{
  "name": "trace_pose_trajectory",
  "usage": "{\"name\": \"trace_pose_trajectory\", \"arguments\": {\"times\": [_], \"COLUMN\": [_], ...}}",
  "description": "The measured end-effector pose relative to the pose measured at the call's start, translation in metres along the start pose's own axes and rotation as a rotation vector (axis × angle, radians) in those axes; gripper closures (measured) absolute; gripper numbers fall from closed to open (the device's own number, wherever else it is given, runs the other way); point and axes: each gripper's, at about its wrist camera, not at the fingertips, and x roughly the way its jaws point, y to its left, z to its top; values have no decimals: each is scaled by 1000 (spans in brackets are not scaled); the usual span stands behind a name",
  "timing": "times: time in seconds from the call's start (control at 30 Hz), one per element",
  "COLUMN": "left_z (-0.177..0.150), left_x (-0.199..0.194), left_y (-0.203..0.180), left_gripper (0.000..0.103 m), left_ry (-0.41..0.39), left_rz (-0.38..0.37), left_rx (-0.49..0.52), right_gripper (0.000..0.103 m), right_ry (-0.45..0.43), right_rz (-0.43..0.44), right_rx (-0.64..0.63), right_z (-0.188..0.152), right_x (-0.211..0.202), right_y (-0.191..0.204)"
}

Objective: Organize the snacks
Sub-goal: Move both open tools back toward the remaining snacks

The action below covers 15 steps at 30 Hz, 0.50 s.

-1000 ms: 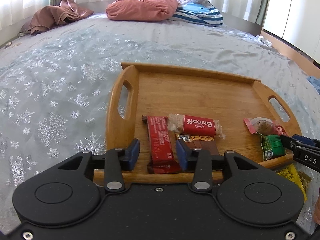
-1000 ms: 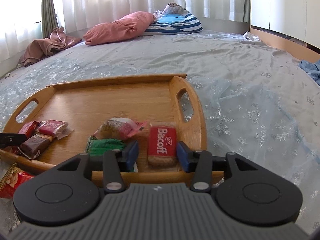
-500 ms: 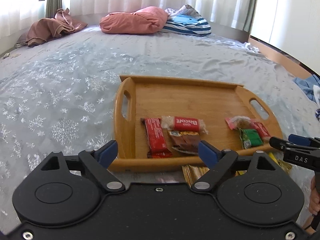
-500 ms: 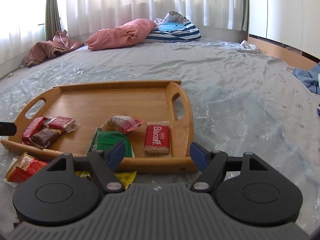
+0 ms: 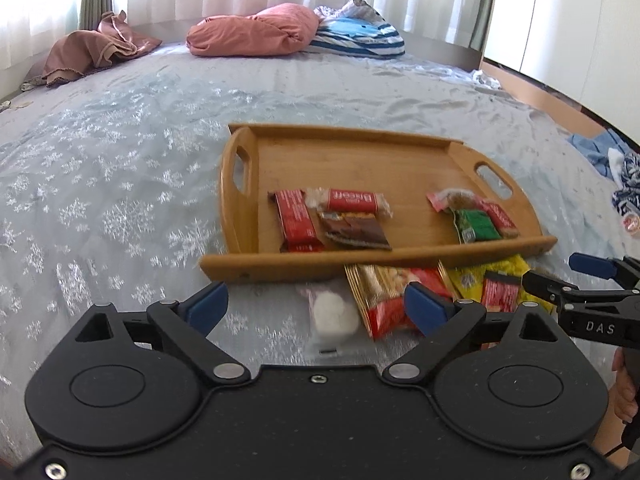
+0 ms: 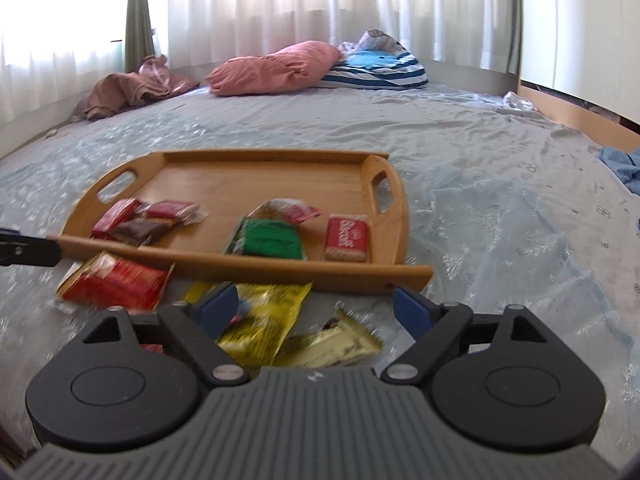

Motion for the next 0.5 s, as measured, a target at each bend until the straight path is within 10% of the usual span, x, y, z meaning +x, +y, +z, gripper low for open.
{"name": "trace_pose_trajectory", "arguments": {"times": [0.5], "left_z": [-25], "left_x": [10], "left_y": [-12], "left_gripper": [6], "left_ry": [46], "left_rz": [3], "left_rx": [37], "right_gripper": [0], "right_ry": [6], "right_rz": [44], "right_rx": [-125], "right_z": [-22], "right_x": [-7], "right_y": [31]}}
